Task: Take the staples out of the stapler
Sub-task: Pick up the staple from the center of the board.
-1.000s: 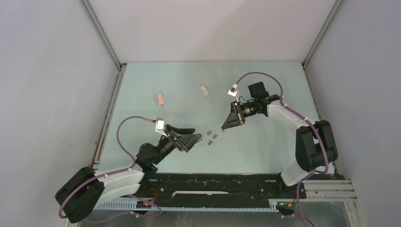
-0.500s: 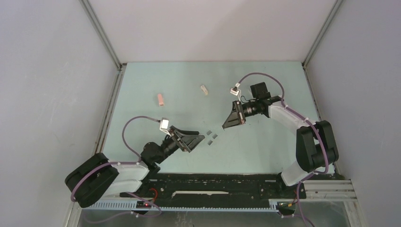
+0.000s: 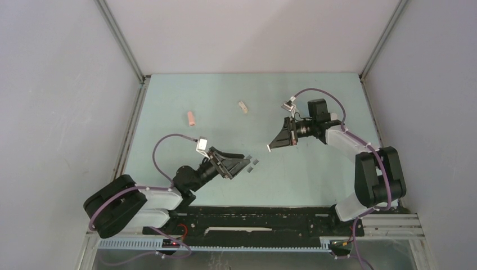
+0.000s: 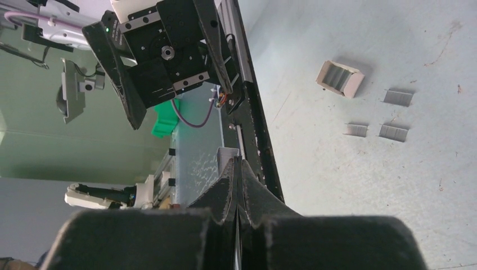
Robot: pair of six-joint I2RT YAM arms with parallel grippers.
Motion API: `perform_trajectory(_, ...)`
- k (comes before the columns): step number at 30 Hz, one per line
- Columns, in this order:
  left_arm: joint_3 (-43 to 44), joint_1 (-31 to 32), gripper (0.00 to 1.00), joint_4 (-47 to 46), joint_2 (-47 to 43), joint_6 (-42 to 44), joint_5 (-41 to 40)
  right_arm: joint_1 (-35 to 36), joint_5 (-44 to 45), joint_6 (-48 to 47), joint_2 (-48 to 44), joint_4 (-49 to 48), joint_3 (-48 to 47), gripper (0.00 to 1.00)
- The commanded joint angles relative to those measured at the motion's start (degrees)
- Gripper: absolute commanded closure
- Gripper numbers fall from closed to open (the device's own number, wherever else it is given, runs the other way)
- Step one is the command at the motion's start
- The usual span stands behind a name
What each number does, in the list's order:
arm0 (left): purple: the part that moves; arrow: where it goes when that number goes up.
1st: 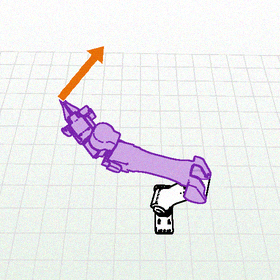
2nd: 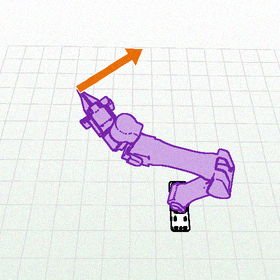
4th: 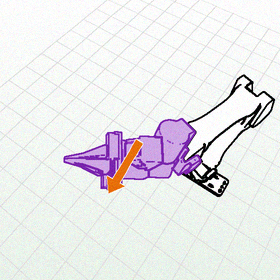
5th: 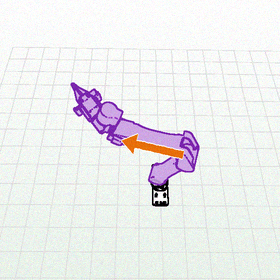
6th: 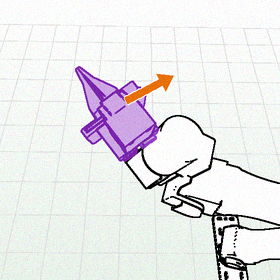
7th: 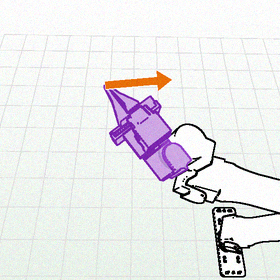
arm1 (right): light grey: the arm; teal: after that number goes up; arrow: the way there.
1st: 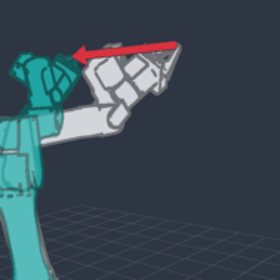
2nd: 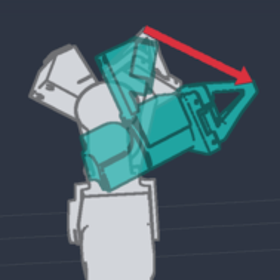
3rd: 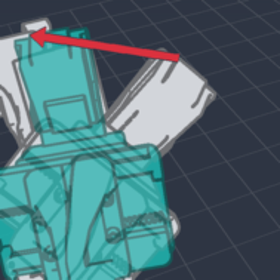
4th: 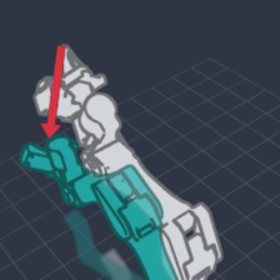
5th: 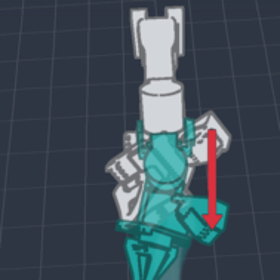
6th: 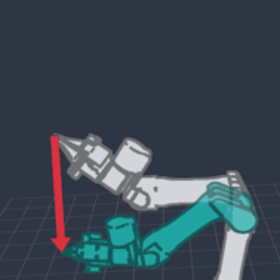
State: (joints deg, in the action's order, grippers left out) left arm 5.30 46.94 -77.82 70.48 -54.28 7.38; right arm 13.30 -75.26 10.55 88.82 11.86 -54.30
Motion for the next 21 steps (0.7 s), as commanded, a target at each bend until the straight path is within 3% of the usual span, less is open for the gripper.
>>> perform_trajectory(1, 3.18, 0.87, 0.02, -2.96, 1.39, -1.21, -0.99, -1.03, -2.35, 5.45, -2.67, -6.52, 0.67, 1.0)
perform_trajectory(21, 4.52, 1.58, 0.02, -4.7, 3.94, -2.38, -0.79, -1.52, -3.05, 8.09, -3.04, -9.81, 1.66, 1.0)
